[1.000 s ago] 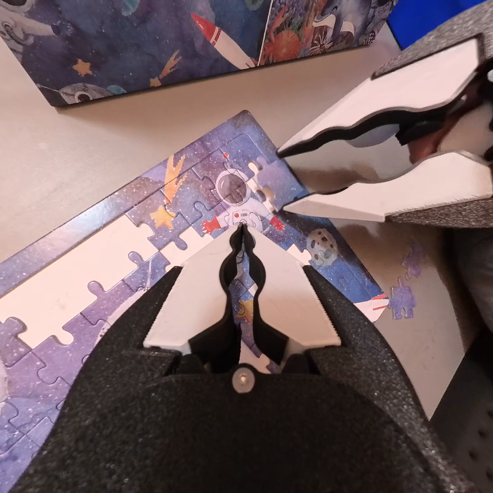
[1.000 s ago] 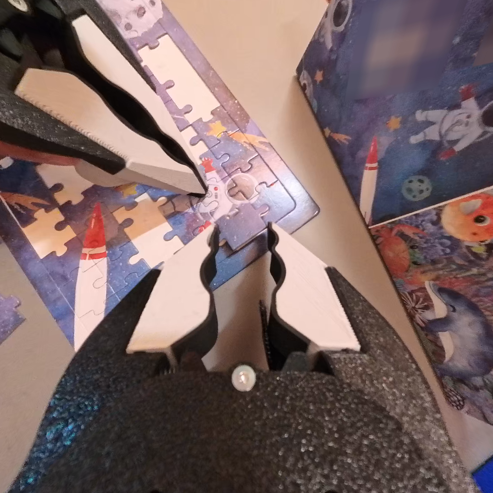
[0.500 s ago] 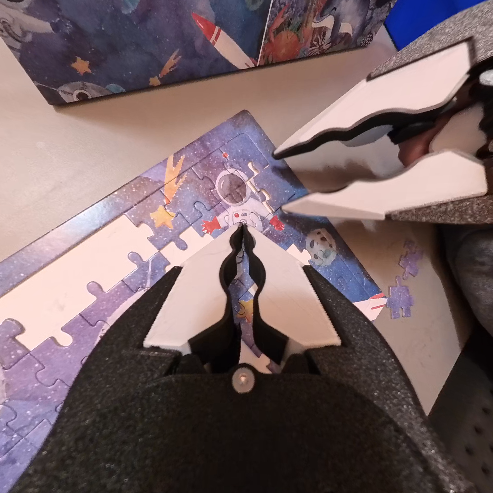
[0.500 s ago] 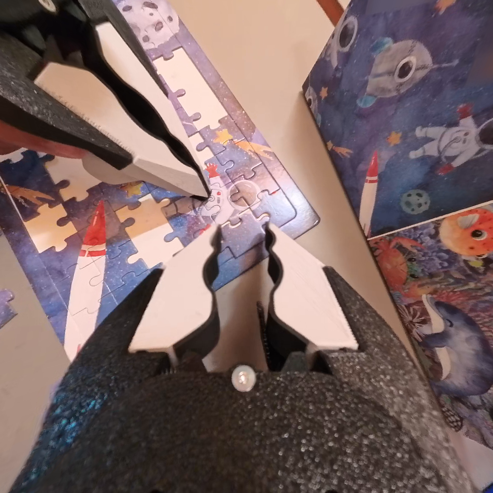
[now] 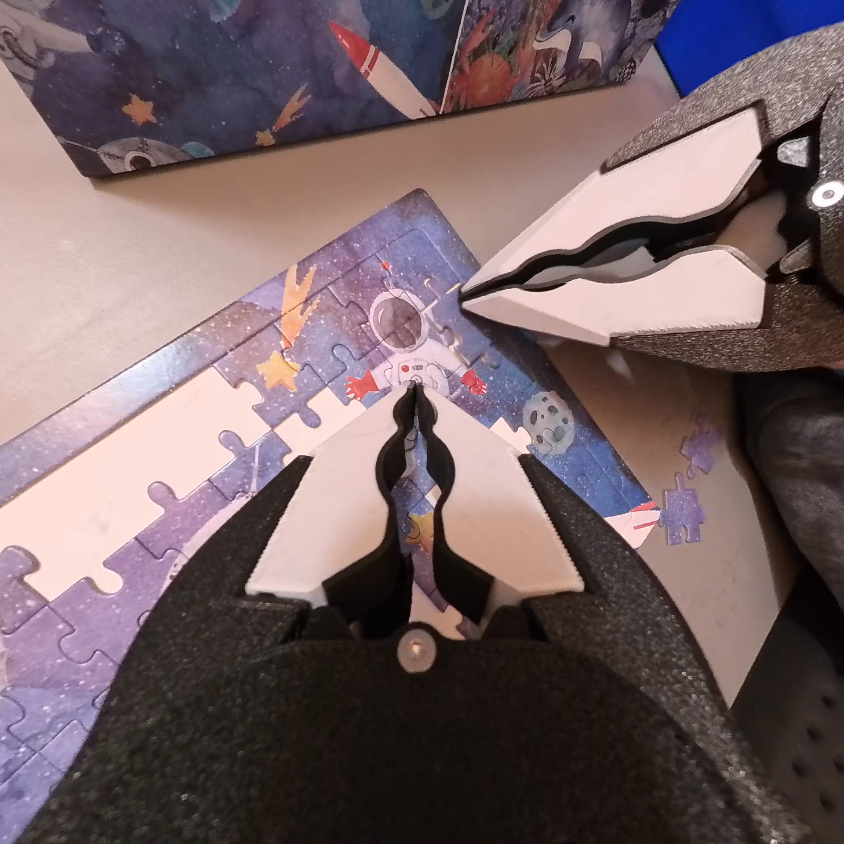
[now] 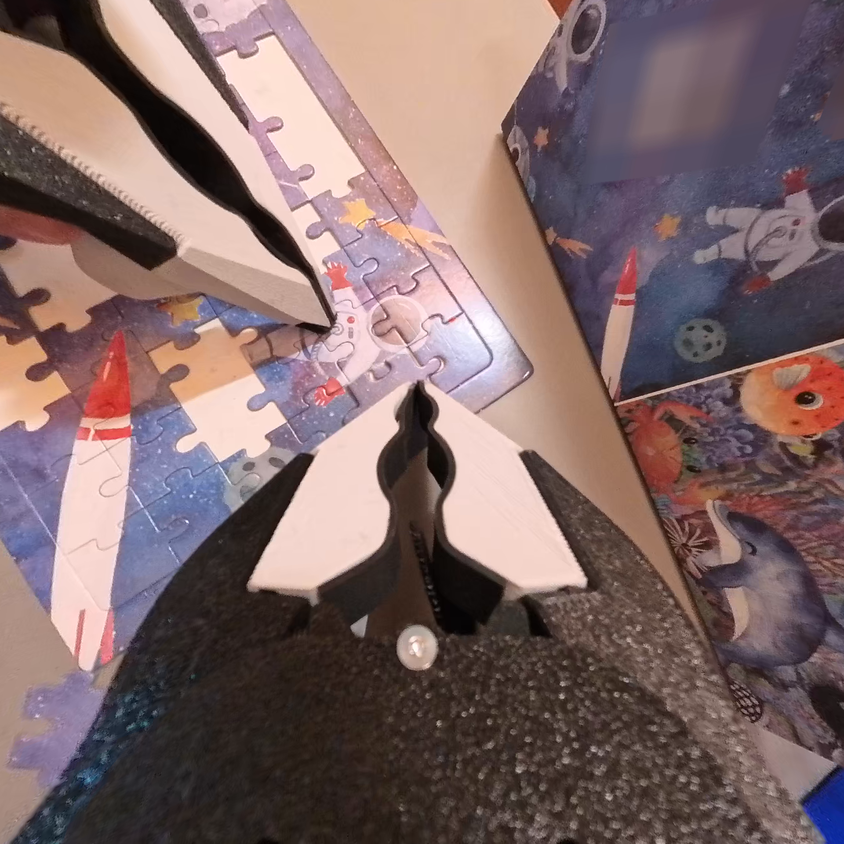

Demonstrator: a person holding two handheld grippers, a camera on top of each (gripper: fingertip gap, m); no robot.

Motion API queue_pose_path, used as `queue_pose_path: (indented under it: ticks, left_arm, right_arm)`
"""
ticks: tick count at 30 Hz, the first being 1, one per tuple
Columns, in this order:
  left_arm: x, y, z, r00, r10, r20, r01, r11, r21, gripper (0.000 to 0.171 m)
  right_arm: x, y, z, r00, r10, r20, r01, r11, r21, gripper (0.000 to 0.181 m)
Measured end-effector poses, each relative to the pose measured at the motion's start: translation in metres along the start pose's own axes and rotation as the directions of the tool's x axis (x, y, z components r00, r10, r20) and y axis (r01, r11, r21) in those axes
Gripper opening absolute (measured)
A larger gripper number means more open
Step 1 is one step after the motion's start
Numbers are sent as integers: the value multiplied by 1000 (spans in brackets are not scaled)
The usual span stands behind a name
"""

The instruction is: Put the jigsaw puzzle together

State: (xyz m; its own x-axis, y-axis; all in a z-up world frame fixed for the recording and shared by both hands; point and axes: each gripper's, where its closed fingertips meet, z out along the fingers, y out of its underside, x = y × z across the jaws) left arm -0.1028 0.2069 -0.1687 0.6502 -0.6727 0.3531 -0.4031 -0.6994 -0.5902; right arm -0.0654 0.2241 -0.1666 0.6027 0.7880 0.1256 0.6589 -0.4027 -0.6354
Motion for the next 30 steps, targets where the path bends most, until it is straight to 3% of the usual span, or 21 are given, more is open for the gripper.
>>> queue_pose_path:
  ticks: [12,15,22,27,29,30]
  left_arm:
    - [0,0,0,1000,-1,-1,1,1000,1,0]
    - [0,0,0,1000,1,1,-1,1000,1,0]
    - [0,0,0,1000,-6,-5,6,1000,2,0]
    - [0,0,0,1000,-2,0,2,1000,1,0]
    - [0,0,0,1000,1,4,-1,1000,1,0]
    - [0,0,0,1000,1,4,-1,1000,2,0]
  right_arm:
    - [-8,-11,-10,995,-94,-26,95,995,30,0]
    - [-14,-2,-2,991,-128,-24,128,992,-15,0]
    - [-12,0,-1,996,-87,15,87,996,-31,0]
    - [5,-29,-15,996,-22,-86,31,994,104,0]
    - [0,-18,-4,997,-24,-67,28,998,59,0]
    - [-6,0,7,999,-30,-30,30,999,-28,2]
